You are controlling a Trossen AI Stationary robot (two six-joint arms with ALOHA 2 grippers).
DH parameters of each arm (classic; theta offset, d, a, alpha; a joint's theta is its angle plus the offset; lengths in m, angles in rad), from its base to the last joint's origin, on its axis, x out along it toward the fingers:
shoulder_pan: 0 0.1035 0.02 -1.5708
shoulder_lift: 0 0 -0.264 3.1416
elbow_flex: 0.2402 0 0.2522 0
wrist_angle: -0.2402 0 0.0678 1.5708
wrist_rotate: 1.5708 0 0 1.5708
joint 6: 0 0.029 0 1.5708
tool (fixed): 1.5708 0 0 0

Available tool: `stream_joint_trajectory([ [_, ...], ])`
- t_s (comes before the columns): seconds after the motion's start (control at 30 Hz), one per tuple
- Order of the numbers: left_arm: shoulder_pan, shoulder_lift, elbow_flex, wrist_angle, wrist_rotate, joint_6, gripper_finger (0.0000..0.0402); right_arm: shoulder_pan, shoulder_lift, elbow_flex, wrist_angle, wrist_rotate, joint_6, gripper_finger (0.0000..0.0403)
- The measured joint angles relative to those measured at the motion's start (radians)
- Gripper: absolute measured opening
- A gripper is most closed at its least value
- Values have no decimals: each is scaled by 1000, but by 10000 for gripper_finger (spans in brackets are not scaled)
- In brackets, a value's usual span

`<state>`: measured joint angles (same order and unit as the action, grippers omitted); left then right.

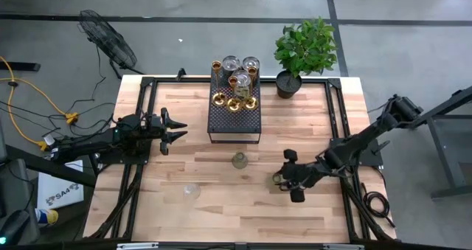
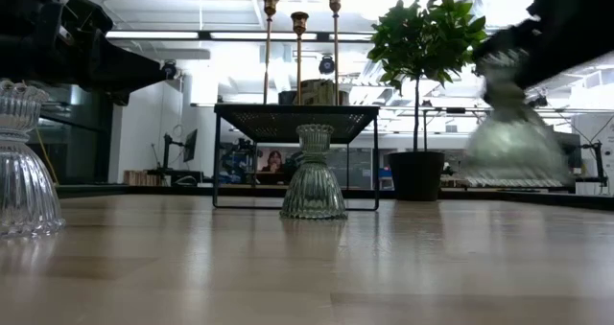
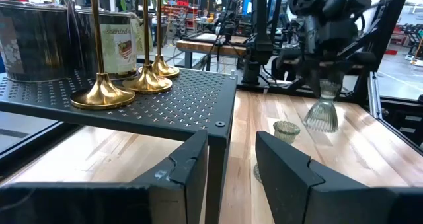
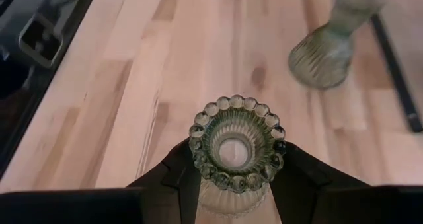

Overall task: Pick & Place candle stick holders
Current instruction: Put the bottom-right green transparent candle holder on the shelf

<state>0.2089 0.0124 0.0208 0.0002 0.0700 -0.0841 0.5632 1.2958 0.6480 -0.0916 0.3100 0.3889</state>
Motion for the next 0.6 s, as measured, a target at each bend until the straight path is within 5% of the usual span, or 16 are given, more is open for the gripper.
stream_joint_trajectory([
  [0.6, 0, 0, 0, 0, 0, 0, 125, -293, -17, 324, -274, 2, -1, 135],
])
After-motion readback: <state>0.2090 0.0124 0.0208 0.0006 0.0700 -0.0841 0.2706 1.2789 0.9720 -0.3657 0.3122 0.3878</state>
